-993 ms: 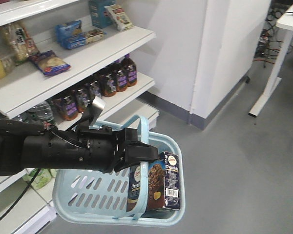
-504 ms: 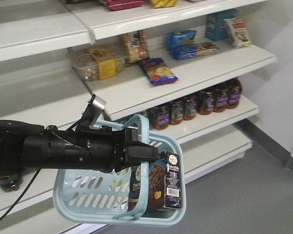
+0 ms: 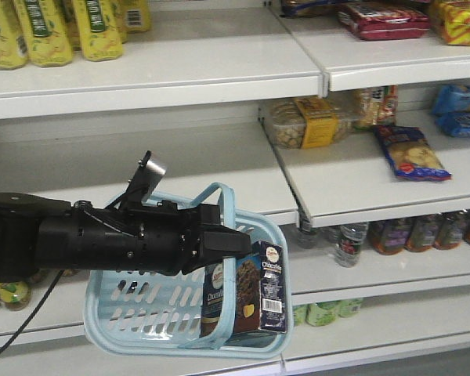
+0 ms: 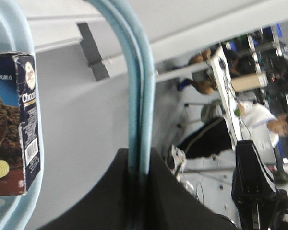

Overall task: Left arm holds basket, right arm returns cookies
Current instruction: 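Hold the basket with the left gripper while approaching the snack shelf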

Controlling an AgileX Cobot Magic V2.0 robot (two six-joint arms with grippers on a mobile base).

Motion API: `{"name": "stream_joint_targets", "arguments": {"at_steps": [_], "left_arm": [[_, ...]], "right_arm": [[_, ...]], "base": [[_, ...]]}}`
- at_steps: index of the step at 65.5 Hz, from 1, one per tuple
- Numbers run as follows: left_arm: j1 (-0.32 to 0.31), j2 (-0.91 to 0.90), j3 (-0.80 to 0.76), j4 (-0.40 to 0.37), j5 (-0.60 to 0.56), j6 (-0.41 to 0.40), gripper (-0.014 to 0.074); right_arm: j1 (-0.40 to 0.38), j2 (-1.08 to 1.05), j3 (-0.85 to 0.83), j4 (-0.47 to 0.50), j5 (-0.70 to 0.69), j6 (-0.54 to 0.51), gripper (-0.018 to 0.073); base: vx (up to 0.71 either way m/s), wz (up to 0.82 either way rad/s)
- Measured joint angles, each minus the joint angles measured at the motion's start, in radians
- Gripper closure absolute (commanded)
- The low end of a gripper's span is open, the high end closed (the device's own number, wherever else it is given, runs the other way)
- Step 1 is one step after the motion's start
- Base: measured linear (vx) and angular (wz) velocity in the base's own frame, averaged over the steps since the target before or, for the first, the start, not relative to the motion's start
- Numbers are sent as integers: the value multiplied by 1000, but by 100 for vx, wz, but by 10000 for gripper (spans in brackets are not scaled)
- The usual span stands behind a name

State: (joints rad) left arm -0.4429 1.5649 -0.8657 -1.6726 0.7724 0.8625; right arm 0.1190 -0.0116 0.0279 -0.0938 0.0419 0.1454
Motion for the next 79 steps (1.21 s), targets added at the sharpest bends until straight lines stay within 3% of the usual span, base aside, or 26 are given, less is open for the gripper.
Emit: {"name": "stream_joint_targets", "arguments": {"at_steps": [29, 79], "left_arm": [[0, 0, 0, 0, -9, 0, 599], [0, -1, 0, -14, 37, -10, 599]], "right_arm": [[0, 0, 0, 0, 0, 0, 562], [0, 0, 0, 0, 0, 0, 562]], "base": [[11, 39], [8, 2]]}}
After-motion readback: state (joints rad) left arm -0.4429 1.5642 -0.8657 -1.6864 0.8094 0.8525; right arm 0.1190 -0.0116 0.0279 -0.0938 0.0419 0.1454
